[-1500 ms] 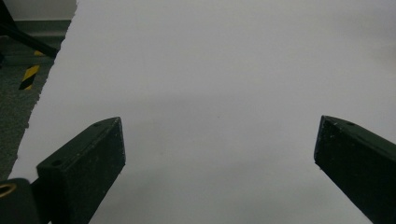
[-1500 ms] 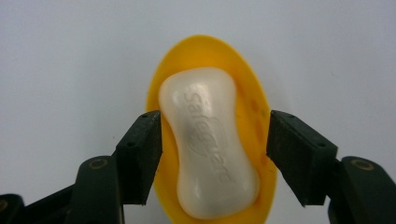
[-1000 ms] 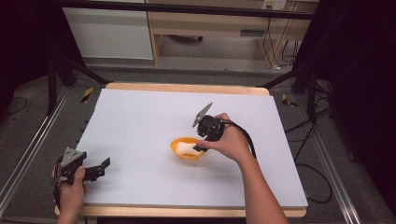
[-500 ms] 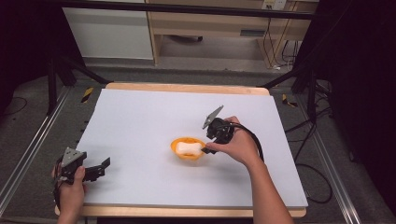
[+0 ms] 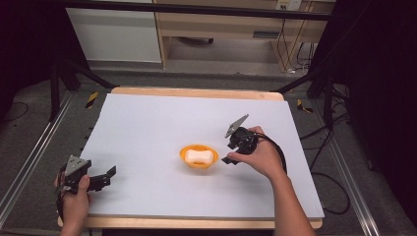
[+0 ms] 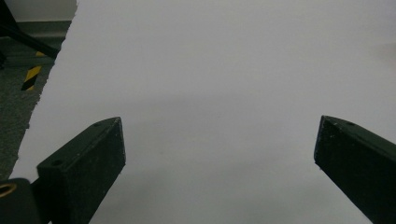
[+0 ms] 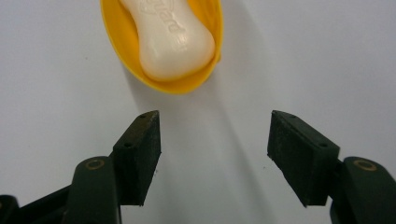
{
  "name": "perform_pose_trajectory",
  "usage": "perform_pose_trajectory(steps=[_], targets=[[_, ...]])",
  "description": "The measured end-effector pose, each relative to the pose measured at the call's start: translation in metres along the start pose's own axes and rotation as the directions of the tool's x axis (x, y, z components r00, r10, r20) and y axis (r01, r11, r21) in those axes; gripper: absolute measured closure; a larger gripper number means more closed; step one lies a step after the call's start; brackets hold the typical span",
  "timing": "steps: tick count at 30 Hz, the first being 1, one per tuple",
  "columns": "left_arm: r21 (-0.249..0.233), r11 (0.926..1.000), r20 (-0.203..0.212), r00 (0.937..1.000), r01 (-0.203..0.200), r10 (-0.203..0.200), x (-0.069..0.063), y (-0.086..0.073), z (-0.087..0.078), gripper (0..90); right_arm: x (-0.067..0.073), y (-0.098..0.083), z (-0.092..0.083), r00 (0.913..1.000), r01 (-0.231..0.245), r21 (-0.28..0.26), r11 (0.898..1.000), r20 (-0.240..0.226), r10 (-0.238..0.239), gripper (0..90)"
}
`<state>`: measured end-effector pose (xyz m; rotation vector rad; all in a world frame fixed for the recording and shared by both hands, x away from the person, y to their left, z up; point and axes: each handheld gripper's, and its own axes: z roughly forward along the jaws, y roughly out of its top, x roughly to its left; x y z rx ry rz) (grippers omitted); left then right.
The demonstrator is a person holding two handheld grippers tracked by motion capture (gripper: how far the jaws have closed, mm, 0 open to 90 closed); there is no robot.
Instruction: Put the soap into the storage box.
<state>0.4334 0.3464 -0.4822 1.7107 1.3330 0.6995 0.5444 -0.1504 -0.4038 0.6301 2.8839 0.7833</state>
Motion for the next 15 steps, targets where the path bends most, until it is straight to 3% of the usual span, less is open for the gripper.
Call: perform_pose_trajectory(steps=[15], targets=[[0.000,1.0000,-0.002,1.0000,-0.002,0.002,0.000,0.000,0.000,1.5,-0.007,-0.040,-0.003,0.9977,-0.066,-0.006,0.998,0.011,0.066,35.2]])
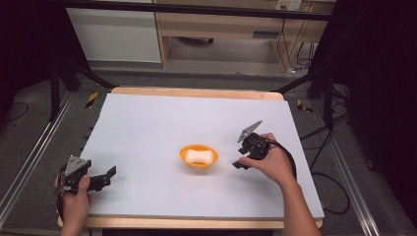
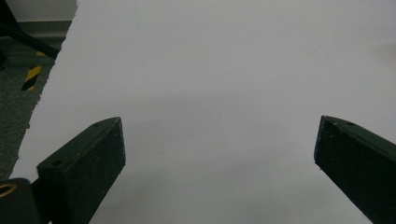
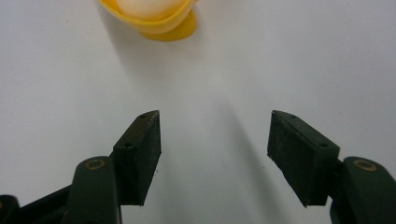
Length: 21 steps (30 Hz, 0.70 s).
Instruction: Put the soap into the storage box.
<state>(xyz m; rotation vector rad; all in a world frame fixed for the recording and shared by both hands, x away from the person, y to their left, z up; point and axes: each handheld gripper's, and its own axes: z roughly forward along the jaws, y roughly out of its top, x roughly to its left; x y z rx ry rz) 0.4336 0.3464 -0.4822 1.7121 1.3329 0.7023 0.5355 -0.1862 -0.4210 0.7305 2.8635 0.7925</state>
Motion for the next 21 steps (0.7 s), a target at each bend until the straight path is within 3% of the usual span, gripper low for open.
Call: perform_pose_trajectory(steps=[10,21], targets=[[0.000,1.0000,0.000,1.0000,0.000,0.000,0.000,0.000,0.000,1.5,-0.004,-0.027,-0.002,0.9993,-0.037,-0.011,0.999,0.008,0.037,34.6],[0.001,1.0000,-0.002,1.0000,-0.001,0.001,0.000,0.000,0.000,1.5,-0.007,-0.059,-0.006,0.9955,-0.086,-0.057,0.995,0.035,0.088,34.4]])
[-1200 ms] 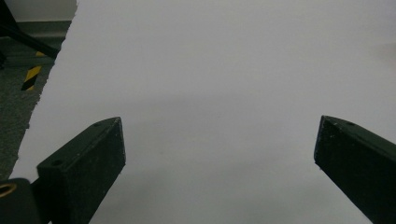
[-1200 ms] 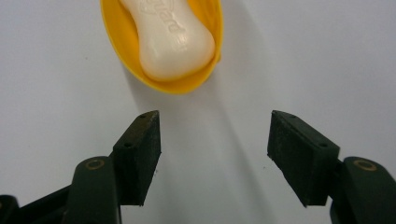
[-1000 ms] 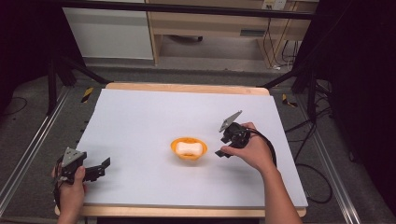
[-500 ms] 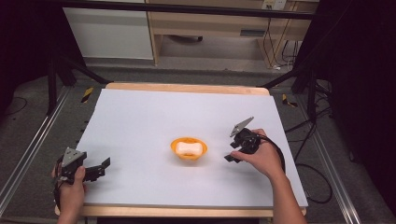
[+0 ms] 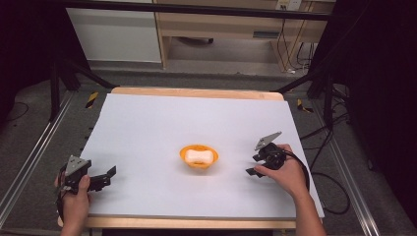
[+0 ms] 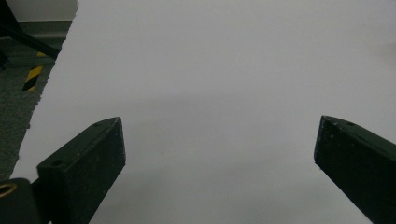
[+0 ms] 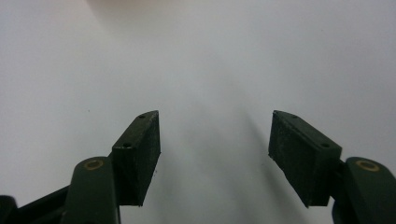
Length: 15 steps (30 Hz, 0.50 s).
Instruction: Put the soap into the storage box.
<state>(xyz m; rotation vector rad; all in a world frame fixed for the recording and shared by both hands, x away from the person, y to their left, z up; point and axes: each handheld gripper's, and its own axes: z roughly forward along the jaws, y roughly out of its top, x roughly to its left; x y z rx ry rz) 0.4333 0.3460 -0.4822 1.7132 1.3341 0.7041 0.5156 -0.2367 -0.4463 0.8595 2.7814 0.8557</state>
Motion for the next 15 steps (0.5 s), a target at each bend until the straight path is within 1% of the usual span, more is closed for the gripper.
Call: perform_pose_trajectory(steps=[2,4,10,11,15], targets=[[-0.001,1.0000,0.001,1.0000,0.000,0.000,0.000,0.000,0.000,1.5,-0.002,-0.004,-0.002,0.9999,-0.003,-0.014,1.000,0.014,0.004,34.4],[-0.001,1.0000,0.001,1.0000,0.001,-0.001,0.000,0.000,0.000,1.6,-0.003,-0.009,-0.005,0.9997,-0.016,-0.026,1.000,0.018,0.017,34.4],[0.000,1.0000,0.000,1.0000,0.001,-0.001,0.000,0.000,0.000,1.5,-0.004,-0.023,-0.009,0.9987,-0.025,-0.061,0.998,0.043,0.027,33.6],[-0.001,1.0000,0.001,1.0000,0.001,-0.001,0.000,0.000,0.000,1.5,-0.005,-0.025,-0.010,0.9980,-0.026,-0.077,0.997,0.055,0.030,33.3],[-0.001,1.0000,0.001,1.0000,0.000,0.000,0.000,0.000,0.000,1.5,-0.007,-0.035,-0.015,0.9963,-0.049,-0.131,0.990,0.064,0.058,32.6]])
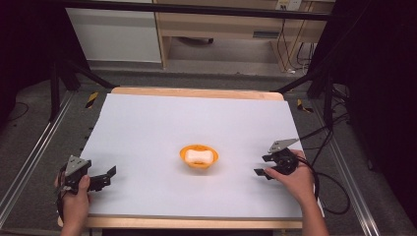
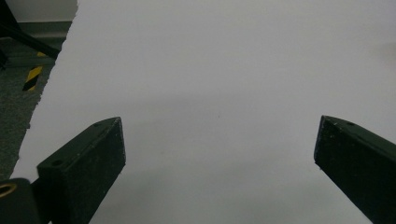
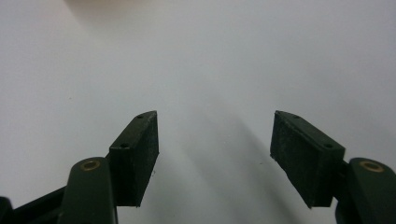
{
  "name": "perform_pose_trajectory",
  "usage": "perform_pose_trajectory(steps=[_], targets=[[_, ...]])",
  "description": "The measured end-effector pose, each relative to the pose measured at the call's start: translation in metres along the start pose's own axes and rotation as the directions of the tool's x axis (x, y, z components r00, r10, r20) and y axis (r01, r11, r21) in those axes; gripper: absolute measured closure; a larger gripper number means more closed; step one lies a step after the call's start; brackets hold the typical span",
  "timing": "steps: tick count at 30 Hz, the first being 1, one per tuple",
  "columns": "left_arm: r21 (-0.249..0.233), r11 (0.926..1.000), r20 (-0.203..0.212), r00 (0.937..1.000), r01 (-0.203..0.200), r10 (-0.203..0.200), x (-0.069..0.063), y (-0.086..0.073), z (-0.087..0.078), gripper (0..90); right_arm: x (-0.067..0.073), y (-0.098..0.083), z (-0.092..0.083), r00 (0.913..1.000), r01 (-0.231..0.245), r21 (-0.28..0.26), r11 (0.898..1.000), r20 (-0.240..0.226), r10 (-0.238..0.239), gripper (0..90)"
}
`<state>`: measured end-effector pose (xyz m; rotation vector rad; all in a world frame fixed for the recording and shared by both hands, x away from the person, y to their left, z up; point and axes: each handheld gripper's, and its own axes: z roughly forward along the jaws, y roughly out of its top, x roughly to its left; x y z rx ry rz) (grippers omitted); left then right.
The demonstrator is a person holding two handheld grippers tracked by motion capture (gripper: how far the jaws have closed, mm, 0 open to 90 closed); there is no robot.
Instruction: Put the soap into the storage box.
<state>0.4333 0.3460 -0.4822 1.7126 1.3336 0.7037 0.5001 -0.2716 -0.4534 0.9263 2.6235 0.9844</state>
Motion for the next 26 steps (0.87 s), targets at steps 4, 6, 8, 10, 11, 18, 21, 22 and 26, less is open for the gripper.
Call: perform_pose_trajectory(steps=[4,6,8,10,11,18,21,22,26], targets=[[0.000,1.0000,0.000,1.0000,0.000,0.000,0.000,0.000,0.000,1.5,-0.001,-0.009,-0.006,0.9999,-0.012,-0.040,0.999,0.012,0.012,31.7],[-0.001,1.0000,-0.001,1.0000,0.000,0.000,0.000,0.000,0.000,1.5,-0.002,-0.013,-0.010,0.9998,-0.017,-0.073,0.997,0.013,0.018,31.2],[-0.001,1.0000,-0.001,1.0000,0.000,0.000,0.000,0.000,0.000,1.6,-0.003,-0.019,-0.013,0.9994,-0.029,-0.103,0.994,0.015,0.030,30.7],[-0.002,1.0000,0.000,1.0000,0.000,0.000,0.000,0.000,0.000,1.6,-0.004,-0.024,-0.017,0.9990,-0.041,-0.134,0.990,0.009,0.043,30.4],[-0.002,1.0000,-0.001,1.0000,-0.002,0.002,0.000,0.000,0.000,1.5,-0.004,-0.027,-0.018,0.9987,-0.049,-0.146,0.988,0.008,0.051,30.0],[-0.003,1.0000,-0.001,1.0000,-0.002,0.002,0.000,0.000,0.000,1.5,-0.003,-0.048,-0.022,0.9968,-0.076,-0.224,0.972,0.007,0.080,25.6],[-0.002,1.0000,-0.003,1.0000,-0.004,0.004,0.000,0.000,0.000,1.6,-0.003,-0.058,-0.024,0.9949,-0.098,-0.278,0.956,-0.004,0.101,21.9],[-0.002,1.0000,-0.005,1.0000,-0.007,0.007,0.000,0.000,0.000,1.6,-0.002,-0.060,-0.024,0.9941,-0.106,-0.298,0.949,-0.010,0.108,21.0],[0.001,1.0000,-0.004,1.0000,-0.001,0.001,0.000,0.000,0.000,1.6,-0.003,-0.068,-0.026,0.9897,-0.139,-0.337,0.931,-0.016,0.142,16.5]])
